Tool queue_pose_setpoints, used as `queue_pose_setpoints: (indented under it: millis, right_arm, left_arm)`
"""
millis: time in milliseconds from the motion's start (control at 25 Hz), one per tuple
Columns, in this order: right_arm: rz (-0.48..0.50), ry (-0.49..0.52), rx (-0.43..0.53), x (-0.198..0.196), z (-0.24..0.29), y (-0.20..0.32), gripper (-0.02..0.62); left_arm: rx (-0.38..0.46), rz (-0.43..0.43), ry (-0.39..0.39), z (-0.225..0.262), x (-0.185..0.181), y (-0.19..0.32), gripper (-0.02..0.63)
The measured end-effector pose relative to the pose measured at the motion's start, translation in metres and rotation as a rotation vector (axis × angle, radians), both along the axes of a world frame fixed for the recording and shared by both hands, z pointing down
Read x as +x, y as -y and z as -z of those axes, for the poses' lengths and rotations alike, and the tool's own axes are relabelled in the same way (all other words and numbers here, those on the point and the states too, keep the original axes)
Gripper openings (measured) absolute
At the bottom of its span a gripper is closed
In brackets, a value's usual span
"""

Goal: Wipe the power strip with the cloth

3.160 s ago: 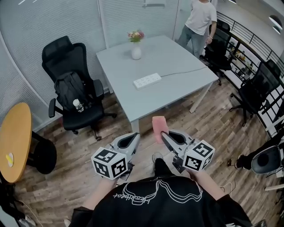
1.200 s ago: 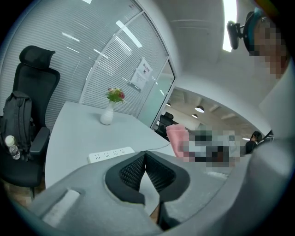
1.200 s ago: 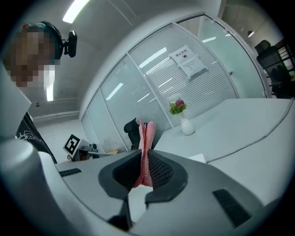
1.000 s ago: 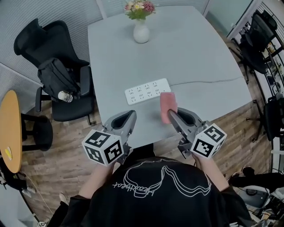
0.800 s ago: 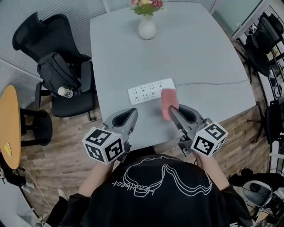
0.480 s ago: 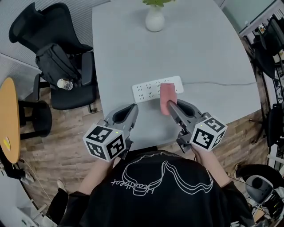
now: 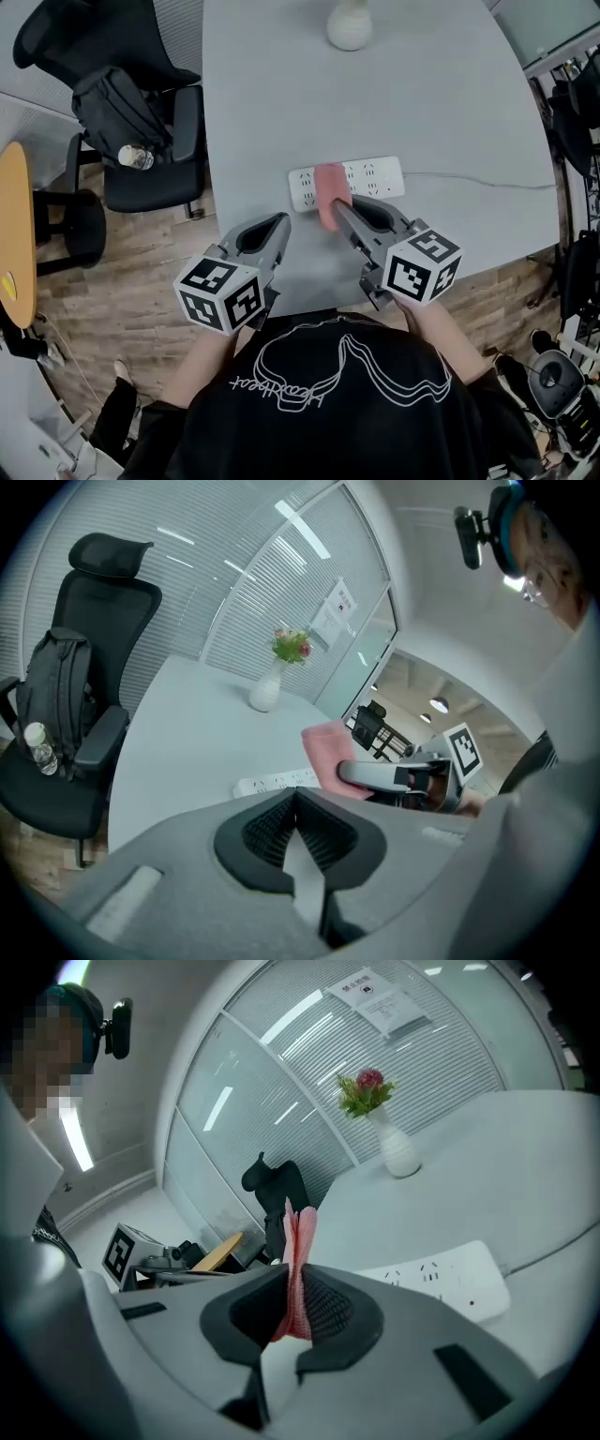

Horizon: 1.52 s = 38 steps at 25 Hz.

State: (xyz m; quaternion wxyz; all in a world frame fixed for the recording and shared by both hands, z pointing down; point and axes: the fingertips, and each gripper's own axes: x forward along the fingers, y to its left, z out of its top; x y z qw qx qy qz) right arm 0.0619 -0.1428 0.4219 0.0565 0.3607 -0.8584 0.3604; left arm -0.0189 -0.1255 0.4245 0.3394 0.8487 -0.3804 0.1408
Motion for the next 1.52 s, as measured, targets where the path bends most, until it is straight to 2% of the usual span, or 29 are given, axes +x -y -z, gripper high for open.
queue_pose_setpoints:
  millis: [200,520,920,1520]
  right_arm:
    - [0.019,-0.015,-0.016,-0.008,-0.014,0.002,0.035]
    - [0.034,-0.077,-0.058,-0.044,-0.045,0.018,0.037]
    - [0.025,-0.127,-0.113,-0.06,-0.072,0.022,0.035]
    - [-0.001,-0.204,-0.138,-0.058,-0.085,0.022,0.035]
  left_arm:
    - [-0.003,0.006,0.012,-0.006,0.006,-0.004,0.012]
    - [-0.044,0.03,0.01,-0.028,-0.024,-0.001,0.012]
    - [-0.07,0.034,-0.004,-0.039,-0.034,-0.004,0.012]
    - [-0.073,0.023,-0.005,-0.044,-0.038,-0.008,0.012]
